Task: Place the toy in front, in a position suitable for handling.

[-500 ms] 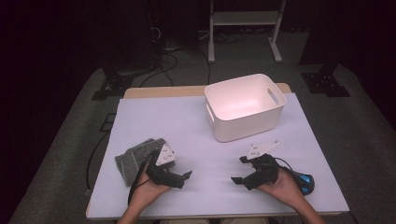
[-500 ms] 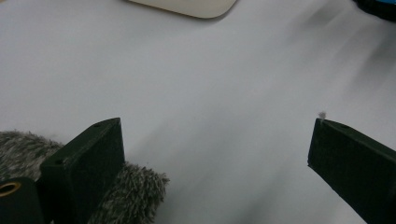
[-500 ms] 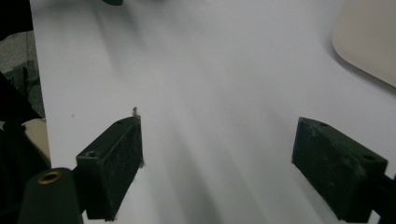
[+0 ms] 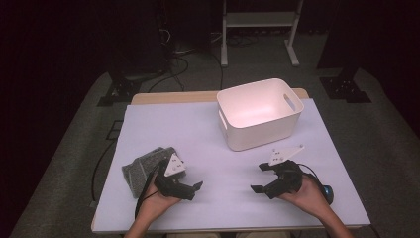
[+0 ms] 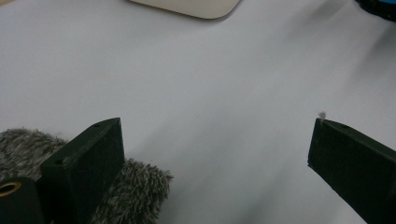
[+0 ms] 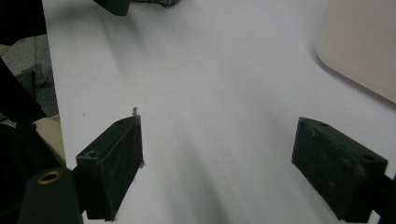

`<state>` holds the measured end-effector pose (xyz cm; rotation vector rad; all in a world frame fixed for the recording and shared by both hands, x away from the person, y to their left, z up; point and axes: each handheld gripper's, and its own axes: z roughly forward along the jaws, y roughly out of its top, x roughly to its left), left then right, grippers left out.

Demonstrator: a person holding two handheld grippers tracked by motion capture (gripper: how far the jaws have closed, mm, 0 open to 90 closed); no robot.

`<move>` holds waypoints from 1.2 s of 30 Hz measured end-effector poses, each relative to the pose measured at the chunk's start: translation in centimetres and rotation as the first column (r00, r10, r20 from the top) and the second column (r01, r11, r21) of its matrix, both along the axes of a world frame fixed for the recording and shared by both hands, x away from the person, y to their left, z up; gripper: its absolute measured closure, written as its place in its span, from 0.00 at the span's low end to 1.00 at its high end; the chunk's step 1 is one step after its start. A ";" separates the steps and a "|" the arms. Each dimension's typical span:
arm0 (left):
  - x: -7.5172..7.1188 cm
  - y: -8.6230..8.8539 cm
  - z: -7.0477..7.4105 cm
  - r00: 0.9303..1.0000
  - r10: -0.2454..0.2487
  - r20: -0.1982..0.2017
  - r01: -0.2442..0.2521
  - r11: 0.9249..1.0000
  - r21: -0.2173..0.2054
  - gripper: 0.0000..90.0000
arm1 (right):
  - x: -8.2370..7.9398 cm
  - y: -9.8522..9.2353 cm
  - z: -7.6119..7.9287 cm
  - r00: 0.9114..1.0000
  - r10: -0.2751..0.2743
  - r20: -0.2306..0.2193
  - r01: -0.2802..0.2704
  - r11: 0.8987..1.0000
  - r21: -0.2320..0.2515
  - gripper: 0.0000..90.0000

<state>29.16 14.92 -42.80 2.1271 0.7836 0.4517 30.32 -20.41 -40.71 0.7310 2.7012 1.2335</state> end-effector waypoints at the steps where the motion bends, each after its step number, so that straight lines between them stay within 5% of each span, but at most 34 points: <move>1: 0.0 0.0 0.0 1.000 0.001 0.002 -0.001 1.000 -0.001 0.04 | 0.0 -0.1 0.1 1.000 -0.002 0.003 0.002 1.000 0.002 0.17; 15: -0.2 0.2 0.2 1.000 0.012 0.018 -0.012 1.000 0.008 0.04 | -0.4 -2.5 2.6 0.999 -0.027 0.028 0.026 0.999 0.029 0.17; 36: -0.3 0.2 0.1 1.000 0.010 0.023 -0.010 1.000 0.025 0.04 | -0.7 -6.8 4.8 0.997 -0.074 0.004 0.074 0.996 -0.047 0.17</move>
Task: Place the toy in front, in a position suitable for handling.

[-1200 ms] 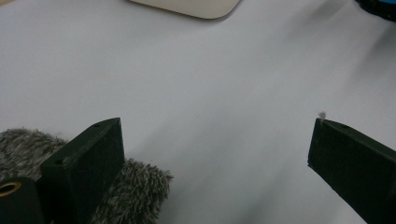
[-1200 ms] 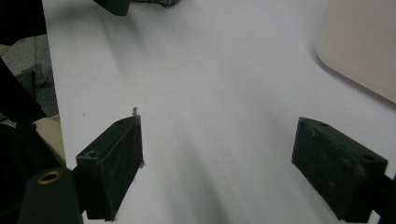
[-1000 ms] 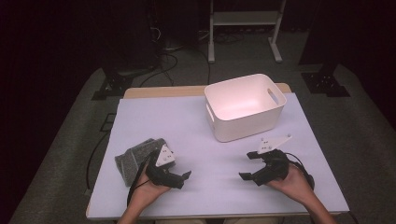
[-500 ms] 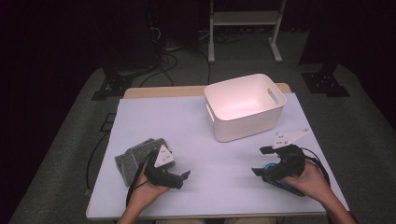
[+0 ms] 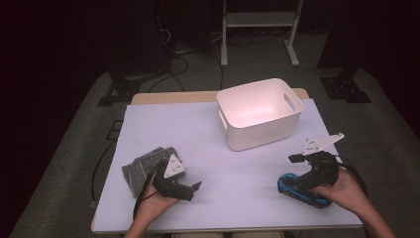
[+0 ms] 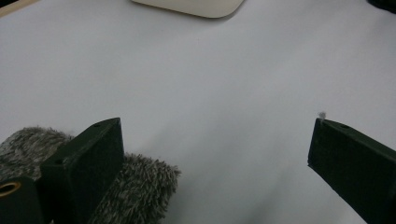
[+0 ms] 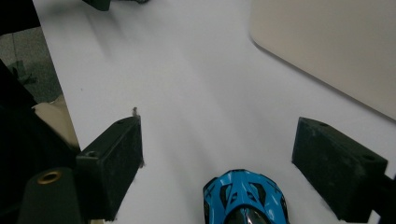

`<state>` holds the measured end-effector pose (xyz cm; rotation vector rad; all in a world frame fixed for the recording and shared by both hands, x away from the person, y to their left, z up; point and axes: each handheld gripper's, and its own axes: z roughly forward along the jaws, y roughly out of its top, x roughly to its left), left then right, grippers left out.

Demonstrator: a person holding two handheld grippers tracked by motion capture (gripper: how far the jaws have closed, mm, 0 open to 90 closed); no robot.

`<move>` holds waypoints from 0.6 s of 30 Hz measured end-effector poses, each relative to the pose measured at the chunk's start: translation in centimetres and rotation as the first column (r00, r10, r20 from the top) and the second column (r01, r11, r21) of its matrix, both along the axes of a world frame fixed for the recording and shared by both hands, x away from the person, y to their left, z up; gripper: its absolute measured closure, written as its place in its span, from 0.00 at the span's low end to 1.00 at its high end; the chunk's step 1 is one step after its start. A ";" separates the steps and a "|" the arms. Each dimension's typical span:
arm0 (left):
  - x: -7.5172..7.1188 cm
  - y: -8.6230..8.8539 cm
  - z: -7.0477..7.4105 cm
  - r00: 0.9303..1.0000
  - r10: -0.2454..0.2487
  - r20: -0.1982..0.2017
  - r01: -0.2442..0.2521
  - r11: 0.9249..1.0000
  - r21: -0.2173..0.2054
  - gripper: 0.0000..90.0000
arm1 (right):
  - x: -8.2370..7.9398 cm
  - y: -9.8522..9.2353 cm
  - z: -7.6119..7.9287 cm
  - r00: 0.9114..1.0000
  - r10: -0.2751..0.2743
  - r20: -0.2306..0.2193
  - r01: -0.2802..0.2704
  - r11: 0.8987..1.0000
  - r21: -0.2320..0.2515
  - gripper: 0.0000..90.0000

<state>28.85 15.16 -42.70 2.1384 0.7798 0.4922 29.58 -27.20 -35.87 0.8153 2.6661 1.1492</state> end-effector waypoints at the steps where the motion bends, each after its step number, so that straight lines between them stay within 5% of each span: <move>1: 0.0 0.0 0.0 1.000 -0.003 -0.001 0.003 1.000 0.003 0.04 | -0.1 -0.4 0.1 1.000 -0.003 -0.003 0.003 1.000 -0.008 0.17; 18: -0.1 0.2 0.1 1.000 0.004 0.002 -0.004 1.000 0.008 0.04 | -0.9 -2.8 -0.9 0.998 -0.034 -0.047 0.031 0.997 -0.065 0.17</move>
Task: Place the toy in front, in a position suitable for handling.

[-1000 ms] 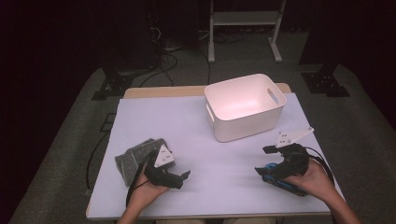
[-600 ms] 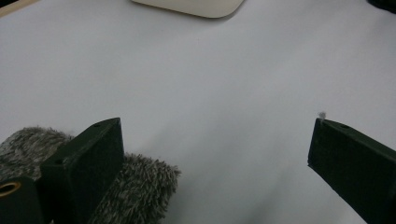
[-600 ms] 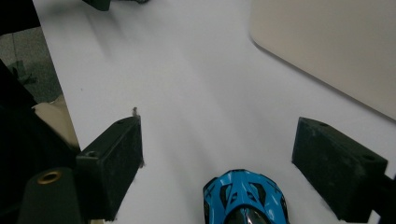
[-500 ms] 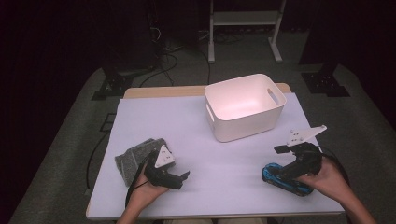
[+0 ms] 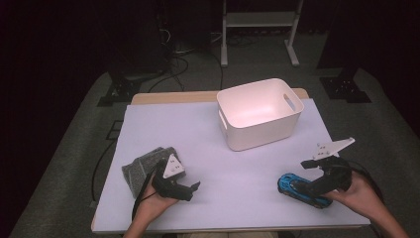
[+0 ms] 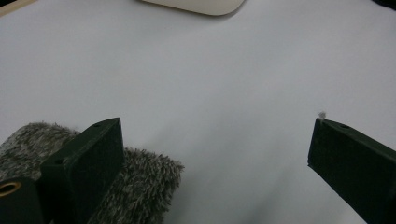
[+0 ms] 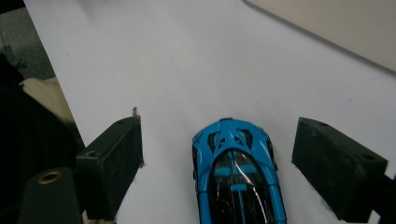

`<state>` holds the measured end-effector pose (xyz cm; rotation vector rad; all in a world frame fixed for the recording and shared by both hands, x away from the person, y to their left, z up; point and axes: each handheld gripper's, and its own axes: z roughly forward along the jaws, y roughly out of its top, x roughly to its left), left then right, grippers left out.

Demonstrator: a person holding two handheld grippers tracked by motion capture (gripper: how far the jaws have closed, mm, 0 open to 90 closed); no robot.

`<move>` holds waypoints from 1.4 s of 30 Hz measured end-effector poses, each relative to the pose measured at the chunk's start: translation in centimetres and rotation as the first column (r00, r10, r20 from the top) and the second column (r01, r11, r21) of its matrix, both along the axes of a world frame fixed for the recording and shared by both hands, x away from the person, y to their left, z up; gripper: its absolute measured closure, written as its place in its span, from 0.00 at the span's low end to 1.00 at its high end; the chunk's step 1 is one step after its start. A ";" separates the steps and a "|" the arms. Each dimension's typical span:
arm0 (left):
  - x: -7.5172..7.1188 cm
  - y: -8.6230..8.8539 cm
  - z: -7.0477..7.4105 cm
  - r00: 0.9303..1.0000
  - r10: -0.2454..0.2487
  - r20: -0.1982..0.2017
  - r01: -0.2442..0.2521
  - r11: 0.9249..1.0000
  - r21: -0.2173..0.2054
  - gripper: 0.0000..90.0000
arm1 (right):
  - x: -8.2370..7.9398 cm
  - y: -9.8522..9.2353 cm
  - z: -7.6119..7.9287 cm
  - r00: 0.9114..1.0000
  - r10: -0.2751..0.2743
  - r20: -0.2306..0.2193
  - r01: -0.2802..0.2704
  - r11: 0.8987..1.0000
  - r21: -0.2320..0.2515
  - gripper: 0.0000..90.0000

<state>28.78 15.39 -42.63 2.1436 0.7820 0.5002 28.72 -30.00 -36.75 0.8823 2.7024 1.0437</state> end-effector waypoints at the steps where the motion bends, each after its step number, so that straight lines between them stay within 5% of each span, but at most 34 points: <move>1: 0.0 0.0 0.0 1.000 -0.004 0.001 0.004 1.000 0.007 0.04 | 0.0 -0.1 -0.1 1.000 -0.003 -0.005 0.003 1.000 -0.007 0.17; 15: 0.0 0.0 0.0 1.000 0.000 -0.002 0.000 1.000 0.004 0.04 | 0.0 -1.3 -2.4 0.998 -0.027 -0.057 0.024 0.999 -0.048 0.17; 30: 0.0 -0.1 -0.1 1.000 -0.011 -0.005 0.011 1.000 0.020 0.04 | 0.0 -2.3 -4.9 0.994 -0.052 -0.099 0.038 0.989 -0.142 0.17; 42: 0.0 -0.2 -0.3 1.000 -0.013 -0.010 0.013 1.000 0.019 0.04 | 0.5 -1.3 -6.5 0.992 -0.032 -0.125 0.005 0.978 -0.208 0.17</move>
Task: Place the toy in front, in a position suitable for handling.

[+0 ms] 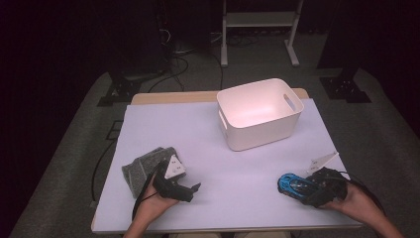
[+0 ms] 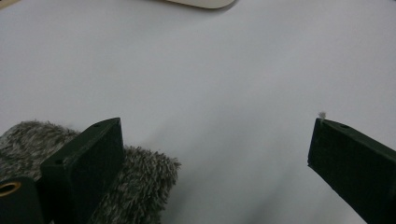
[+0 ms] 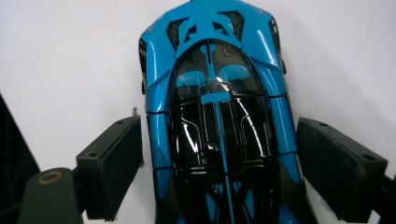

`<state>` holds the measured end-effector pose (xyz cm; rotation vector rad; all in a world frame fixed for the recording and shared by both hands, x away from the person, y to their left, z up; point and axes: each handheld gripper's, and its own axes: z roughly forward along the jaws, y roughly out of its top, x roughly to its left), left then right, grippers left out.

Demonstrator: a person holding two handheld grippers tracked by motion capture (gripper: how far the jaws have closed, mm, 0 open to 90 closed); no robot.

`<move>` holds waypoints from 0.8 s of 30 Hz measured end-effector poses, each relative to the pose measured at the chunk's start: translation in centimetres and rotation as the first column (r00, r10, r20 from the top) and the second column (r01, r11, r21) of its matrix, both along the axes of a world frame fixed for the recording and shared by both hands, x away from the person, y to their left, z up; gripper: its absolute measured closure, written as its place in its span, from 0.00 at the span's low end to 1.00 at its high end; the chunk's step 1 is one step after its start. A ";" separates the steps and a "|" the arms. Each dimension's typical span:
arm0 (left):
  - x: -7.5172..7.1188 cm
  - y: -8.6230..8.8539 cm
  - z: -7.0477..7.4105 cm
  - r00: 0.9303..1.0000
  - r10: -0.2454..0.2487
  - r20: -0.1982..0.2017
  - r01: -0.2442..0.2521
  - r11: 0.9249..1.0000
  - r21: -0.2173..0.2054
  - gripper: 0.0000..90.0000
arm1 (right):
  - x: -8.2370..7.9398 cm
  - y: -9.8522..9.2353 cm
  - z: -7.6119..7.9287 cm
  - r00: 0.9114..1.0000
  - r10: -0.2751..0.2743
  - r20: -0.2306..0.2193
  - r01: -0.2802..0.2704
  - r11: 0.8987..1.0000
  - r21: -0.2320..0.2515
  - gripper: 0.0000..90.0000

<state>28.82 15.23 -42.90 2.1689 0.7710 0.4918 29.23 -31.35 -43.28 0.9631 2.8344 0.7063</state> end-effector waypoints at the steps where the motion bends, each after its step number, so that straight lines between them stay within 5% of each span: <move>1: 0.0 0.0 0.0 1.000 0.002 0.000 -0.002 1.000 -0.003 0.04 | 0.1 0.1 -0.1 1.000 0.005 0.000 -0.005 1.000 -0.008 0.17; 9: 0.0 0.1 0.0 1.000 0.001 0.001 -0.001 1.000 -0.002 0.04 | -0.3 0.7 -0.4 0.998 0.044 0.051 -0.040 0.995 -0.091 0.21; 24: 0.1 0.1 -0.2 1.000 0.005 -0.004 -0.005 1.000 0.000 0.04 | -0.2 0.9 -0.3 0.999 0.035 0.039 -0.031 0.994 -0.103 0.25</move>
